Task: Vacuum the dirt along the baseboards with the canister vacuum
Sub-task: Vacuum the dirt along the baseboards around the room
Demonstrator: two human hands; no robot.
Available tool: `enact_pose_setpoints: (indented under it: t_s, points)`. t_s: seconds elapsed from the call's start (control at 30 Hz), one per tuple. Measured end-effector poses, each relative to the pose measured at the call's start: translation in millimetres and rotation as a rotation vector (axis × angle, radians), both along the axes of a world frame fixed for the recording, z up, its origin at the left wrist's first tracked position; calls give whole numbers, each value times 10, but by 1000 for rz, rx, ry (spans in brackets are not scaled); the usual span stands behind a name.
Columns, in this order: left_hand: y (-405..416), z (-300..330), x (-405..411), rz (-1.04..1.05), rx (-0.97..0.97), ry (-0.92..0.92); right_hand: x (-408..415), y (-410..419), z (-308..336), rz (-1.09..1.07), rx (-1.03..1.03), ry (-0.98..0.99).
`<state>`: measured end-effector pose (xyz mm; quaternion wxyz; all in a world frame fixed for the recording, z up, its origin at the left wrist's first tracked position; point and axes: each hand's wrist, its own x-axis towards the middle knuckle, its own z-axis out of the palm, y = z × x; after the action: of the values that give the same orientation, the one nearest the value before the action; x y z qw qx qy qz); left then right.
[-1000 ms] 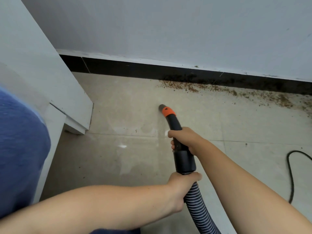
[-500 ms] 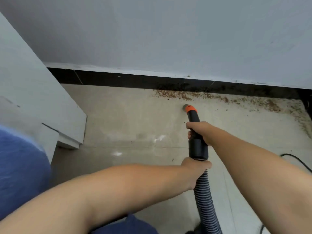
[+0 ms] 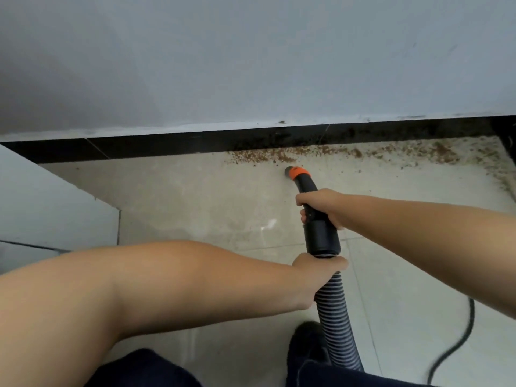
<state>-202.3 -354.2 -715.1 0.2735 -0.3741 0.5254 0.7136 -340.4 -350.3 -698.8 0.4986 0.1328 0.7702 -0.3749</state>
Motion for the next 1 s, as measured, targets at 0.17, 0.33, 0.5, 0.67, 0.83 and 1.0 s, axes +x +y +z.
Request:
enact_pose_setpoints:
  t_s: [0.17, 0.33, 0.5, 0.67, 0.83, 1.0]
  points:
    - [-112, 86, -53, 42, 2, -75, -64, 52, -70, -116, -136, -44]
    - [-286, 57, 71, 149, 70, -94, 84, -224, -111, -60, -156, -21]
    - [-269, -90, 114, 280, 139, -20, 79, -393, -156, 20, -142, -4]
    - [-314, -133, 280, 384, 226, -23, 282, -607, -197, 132, -143, -9]
    - [-415, -192, 317, 383, 203, -14, 329, -697, -263, 107, -173, -9]
    - [-286, -162, 181, 295, 207, -37, 141, -381, -279, -78, -166, 12]
